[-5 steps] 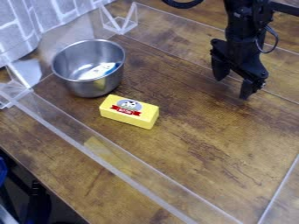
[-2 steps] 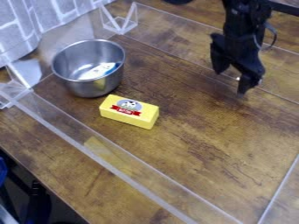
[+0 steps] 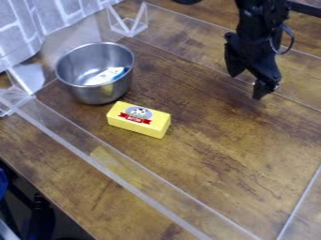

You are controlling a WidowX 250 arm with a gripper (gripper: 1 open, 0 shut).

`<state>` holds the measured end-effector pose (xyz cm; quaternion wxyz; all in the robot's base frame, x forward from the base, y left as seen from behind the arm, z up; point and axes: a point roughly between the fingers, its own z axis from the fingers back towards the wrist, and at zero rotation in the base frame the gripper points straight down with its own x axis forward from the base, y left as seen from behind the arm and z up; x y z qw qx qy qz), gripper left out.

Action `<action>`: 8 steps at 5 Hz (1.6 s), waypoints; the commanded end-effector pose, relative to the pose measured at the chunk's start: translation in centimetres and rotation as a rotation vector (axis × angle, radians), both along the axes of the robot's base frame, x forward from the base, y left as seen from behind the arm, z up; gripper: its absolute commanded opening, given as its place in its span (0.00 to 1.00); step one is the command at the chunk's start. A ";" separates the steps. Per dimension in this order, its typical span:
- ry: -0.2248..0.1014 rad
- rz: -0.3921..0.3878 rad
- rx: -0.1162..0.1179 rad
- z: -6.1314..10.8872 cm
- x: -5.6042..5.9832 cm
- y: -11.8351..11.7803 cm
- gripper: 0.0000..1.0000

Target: Put the white object in the silver pot

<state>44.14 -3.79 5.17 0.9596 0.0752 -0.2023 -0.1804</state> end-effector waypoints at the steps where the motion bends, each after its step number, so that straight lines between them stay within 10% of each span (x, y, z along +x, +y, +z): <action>1: -0.123 -0.041 0.009 4.5 0.3 -0.7 1.00; 8: -0.204 -0.185 0.105 3.1 0.4 -1.9 1.00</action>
